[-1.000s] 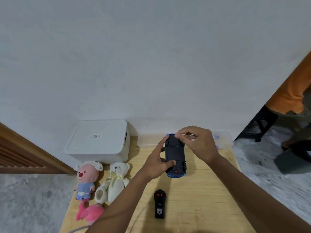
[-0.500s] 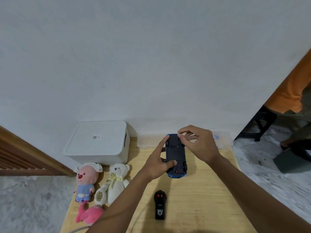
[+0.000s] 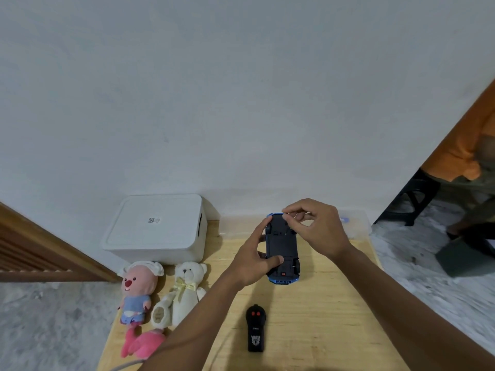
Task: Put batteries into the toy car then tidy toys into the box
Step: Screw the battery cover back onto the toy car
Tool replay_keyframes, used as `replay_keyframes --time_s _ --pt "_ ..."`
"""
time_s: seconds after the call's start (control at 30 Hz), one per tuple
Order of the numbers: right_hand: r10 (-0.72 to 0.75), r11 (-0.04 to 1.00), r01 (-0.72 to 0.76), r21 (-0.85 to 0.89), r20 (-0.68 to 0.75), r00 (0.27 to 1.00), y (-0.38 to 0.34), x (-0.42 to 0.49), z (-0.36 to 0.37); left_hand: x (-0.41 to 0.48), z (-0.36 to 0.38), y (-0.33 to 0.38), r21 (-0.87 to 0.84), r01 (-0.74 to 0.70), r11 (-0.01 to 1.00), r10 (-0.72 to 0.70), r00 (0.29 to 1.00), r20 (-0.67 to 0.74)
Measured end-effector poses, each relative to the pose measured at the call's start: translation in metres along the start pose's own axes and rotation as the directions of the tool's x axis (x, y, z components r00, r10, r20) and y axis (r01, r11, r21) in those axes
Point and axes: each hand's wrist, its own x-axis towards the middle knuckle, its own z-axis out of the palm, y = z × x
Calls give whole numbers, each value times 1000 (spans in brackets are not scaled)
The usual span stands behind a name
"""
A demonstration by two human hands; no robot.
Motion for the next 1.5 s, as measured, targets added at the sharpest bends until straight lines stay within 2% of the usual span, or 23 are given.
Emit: replay_keyframes --time_s 0.47,0.67,0.97,1.27,1.5 --pt "44 999 -43 29 -30 999 1 0 5 0 -4 1 -3 6 1000 -6 1000 -3" --pt "-45 997 46 -67 17 999 -3 -2 3 0 -7 1 -20 16 1000 -16 1000 -5" --pt "36 999 -35 -24 60 998 -2 4 0 0 -6 3 -17 15 1000 -15 1000 4" --pt "58 998 -58 -7 30 998 -4 7 1 0 -7 2 3 5 1000 -5 1000 10" --pt "-31 990 34 -139 20 999 -3 2 0 1 -9 0 -12 19 1000 -19 1000 10"
